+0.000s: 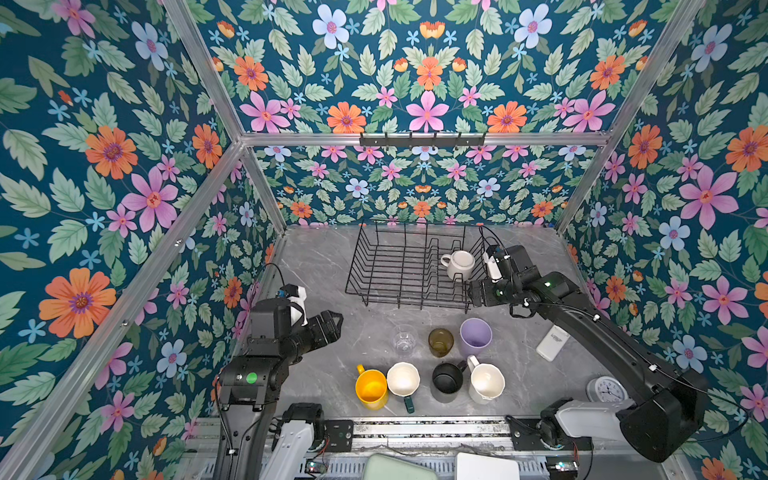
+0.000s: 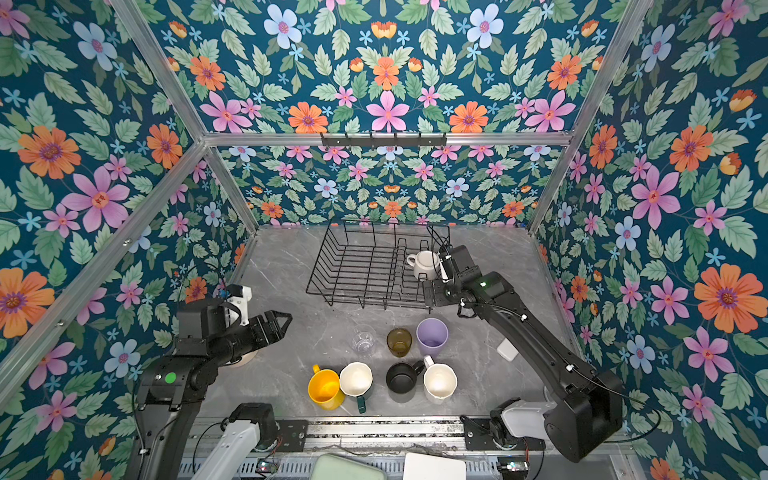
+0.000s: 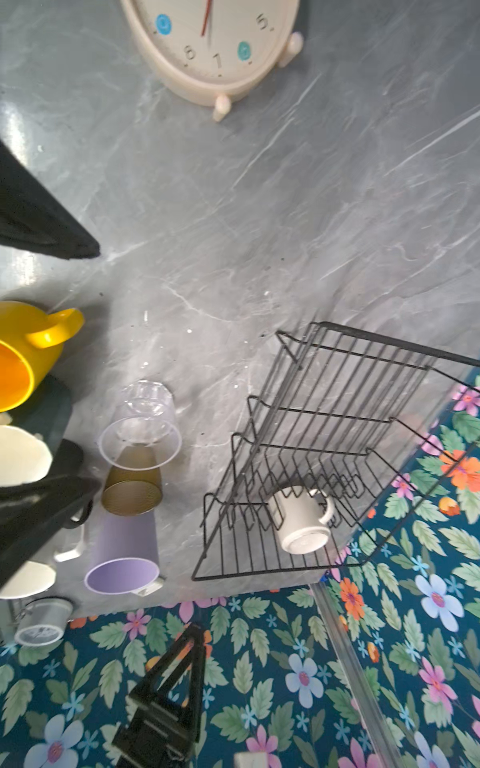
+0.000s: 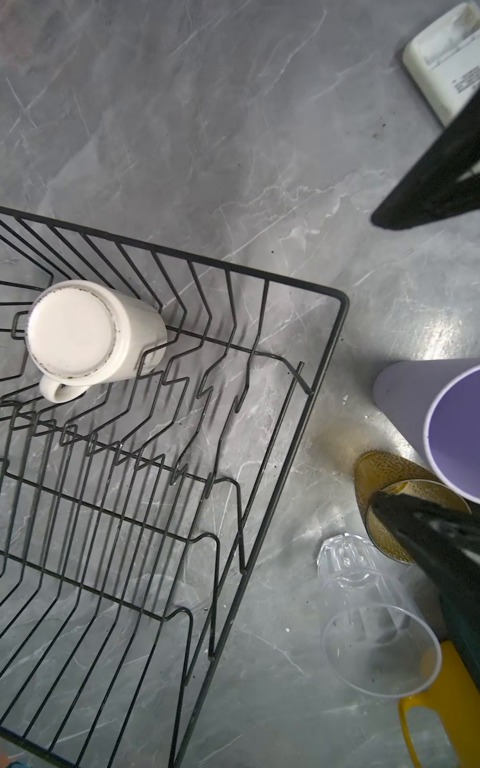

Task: Load the cups into the dish rack
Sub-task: 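Lower the left gripper to the yellow mug while the right gripper hovers by the rack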

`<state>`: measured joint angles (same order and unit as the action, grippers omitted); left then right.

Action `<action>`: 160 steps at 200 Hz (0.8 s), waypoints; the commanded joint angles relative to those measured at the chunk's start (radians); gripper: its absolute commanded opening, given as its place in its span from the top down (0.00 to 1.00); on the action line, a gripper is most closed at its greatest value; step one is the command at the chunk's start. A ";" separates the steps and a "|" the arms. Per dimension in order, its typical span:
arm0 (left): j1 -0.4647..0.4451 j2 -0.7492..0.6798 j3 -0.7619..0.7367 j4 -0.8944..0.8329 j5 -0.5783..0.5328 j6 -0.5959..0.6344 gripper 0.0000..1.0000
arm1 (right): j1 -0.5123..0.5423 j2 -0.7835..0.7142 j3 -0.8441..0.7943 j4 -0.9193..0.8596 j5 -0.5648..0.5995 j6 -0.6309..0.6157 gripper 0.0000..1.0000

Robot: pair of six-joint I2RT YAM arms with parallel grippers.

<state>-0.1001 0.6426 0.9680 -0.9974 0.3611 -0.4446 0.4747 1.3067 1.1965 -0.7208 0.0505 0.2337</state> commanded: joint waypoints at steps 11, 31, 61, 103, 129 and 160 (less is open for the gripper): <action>0.000 -0.015 -0.034 -0.088 0.076 -0.006 0.20 | 0.001 0.005 -0.024 0.042 -0.020 -0.003 0.01; 0.000 -0.020 -0.065 -0.095 0.082 -0.004 0.21 | 0.000 0.014 -0.036 0.053 -0.027 0.001 0.01; -0.001 -0.012 -0.107 -0.093 0.089 -0.002 0.23 | 0.001 0.025 -0.038 0.054 -0.026 0.006 0.01; -0.031 0.026 -0.133 -0.012 0.089 -0.011 0.23 | 0.001 0.026 -0.041 0.054 -0.025 0.012 0.01; -0.170 0.066 -0.147 0.079 -0.002 -0.078 0.23 | 0.001 0.022 -0.048 0.047 -0.019 0.017 0.01; -0.454 0.176 -0.114 0.115 -0.234 -0.182 0.23 | 0.001 0.006 -0.051 0.032 -0.006 0.020 0.01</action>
<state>-0.4217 0.7570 0.8261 -0.9398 0.3237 -0.5297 0.4747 1.3289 1.1454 -0.6849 0.0280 0.2398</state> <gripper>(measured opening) 0.772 0.988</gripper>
